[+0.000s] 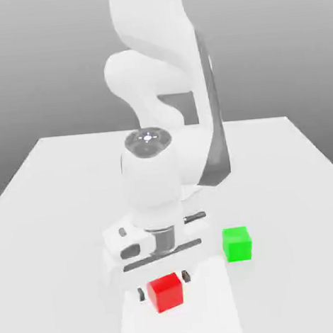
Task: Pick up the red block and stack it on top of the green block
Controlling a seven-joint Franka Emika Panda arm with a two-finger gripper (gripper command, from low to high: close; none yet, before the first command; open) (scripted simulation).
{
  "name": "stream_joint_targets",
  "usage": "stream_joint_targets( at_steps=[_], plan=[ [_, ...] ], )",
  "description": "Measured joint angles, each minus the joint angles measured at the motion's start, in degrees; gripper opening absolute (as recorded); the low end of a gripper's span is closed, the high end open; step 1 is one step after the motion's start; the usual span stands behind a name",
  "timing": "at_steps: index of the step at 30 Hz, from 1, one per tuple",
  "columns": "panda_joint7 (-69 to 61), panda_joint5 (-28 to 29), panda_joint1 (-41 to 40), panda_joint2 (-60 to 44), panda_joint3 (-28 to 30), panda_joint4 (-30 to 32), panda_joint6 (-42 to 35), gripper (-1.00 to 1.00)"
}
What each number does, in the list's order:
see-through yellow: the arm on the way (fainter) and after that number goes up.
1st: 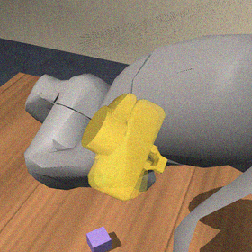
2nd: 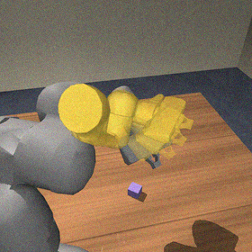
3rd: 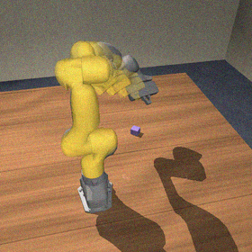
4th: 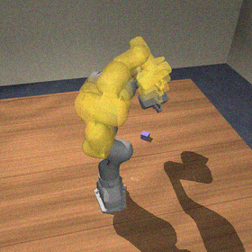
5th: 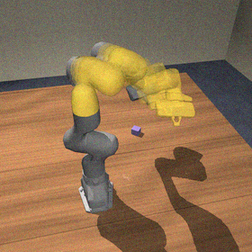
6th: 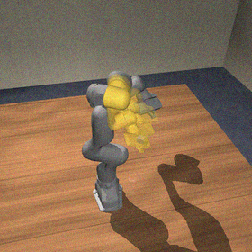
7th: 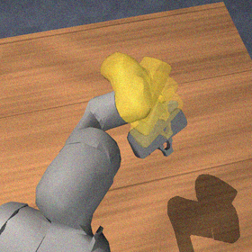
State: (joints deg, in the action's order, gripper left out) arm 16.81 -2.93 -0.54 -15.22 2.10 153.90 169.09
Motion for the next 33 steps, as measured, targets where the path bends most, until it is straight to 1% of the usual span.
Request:
stream_joint_targets(
  at_steps=[4,10,15,21,24,30,31,33],
  plan=[
    [0.07,0.08,-0.08,-0.09,-0.08,-0.01,0.04,-1.0],
    [1.92,2.13,0.41,10.96,0.51,1.75,-9.23,-1.0],
    [12.53,-0.76,7.77,21.1,-4.63,7.94,-13.04,-1.0],
    [26.93,-5.36,15.09,32.72,-13.09,16.58,-15.97,-1.0],
    [29.93,-4.79,15.06,30.54,-15.12,17.7,-12.67,-1.0],
    [33.63,0.16,12.68,19.28,-16.42,17.51,-1.67,-1.0],
    [34.29,1.13,12.49,17.55,-16.23,17.48,0.01,1.0],
    [34.29,1.13,12.46,17.55,-16.23,17.48,0.01,1.0]
  ],
)
